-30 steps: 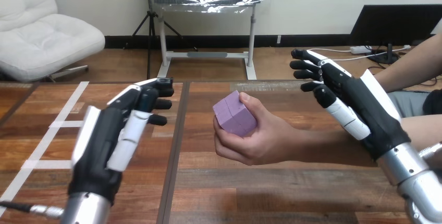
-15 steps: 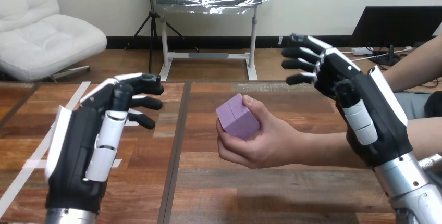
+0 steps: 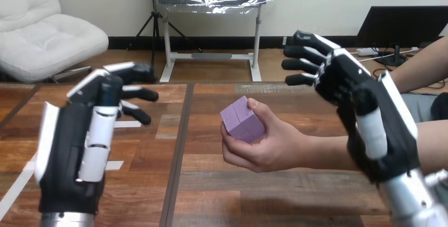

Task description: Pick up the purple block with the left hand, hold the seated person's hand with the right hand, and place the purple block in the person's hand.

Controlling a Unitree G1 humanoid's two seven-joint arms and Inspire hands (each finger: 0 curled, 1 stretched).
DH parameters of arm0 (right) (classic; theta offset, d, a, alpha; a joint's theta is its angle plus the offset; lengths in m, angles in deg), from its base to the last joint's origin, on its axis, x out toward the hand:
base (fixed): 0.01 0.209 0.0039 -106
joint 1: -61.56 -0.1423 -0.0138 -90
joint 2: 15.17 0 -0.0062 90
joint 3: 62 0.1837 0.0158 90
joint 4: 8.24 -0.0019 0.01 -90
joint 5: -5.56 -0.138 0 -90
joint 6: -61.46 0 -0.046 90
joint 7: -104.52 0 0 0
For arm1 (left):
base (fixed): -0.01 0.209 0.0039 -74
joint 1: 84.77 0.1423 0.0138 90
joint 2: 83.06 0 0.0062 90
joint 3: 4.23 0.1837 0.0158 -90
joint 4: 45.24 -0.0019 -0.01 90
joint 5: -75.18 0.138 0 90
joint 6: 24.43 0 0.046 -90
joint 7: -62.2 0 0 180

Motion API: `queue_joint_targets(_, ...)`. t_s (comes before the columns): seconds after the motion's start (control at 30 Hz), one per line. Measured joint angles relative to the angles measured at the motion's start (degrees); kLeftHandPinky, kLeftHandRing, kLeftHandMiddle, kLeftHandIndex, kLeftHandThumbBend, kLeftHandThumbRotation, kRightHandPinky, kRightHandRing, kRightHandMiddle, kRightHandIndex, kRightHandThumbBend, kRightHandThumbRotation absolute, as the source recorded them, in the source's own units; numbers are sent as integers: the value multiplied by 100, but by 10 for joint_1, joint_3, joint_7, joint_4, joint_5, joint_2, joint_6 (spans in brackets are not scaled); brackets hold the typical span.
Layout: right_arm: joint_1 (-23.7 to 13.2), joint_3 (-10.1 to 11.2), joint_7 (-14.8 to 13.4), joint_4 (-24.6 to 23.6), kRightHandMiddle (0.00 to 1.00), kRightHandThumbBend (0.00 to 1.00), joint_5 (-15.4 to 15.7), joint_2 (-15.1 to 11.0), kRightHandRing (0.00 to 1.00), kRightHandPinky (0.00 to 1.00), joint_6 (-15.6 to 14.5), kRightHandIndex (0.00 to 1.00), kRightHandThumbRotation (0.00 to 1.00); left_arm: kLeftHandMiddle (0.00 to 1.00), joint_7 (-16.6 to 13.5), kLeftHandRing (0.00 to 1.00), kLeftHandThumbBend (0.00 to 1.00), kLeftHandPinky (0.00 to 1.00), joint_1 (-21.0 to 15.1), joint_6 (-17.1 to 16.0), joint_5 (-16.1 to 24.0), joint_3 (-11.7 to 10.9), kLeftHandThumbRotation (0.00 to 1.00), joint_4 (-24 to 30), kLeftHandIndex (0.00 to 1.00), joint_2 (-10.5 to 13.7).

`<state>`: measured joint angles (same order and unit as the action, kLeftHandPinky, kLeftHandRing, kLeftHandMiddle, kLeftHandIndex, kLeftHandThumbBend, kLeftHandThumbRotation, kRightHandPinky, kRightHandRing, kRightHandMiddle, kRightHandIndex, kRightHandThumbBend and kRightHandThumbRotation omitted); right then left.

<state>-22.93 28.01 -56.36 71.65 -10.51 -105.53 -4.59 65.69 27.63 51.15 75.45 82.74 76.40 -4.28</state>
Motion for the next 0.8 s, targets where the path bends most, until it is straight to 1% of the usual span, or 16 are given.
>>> queue_joint_targets(0.23,33,-8,11,-25,81,87,-26,24,80,74,-3,84,84,67,-8,58,53,34,0,0,0,3,100,18,62,-4)
queue_joint_targets(0.33,45,-12,15,-30,81,87,-38,32,80,74,-4,84,83,67,-11,58,55,33,0,0,0,5,100,23,62,-5)
queue_joint_targets(0.6,73,-23,22,-47,82,86,-51,48,80,74,-18,84,82,67,-18,57,62,31,0,-1,0,13,100,26,61,-5)
queue_joint_targets(0.7,83,-27,23,-55,82,86,-58,53,80,74,-25,84,82,67,-20,57,61,31,0,-1,0,17,100,26,61,-5)
queue_joint_targets(0.8,93,-31,26,-61,83,85,-61,55,81,75,-28,85,82,67,-21,57,58,31,0,-2,0,20,100,26,61,-5)
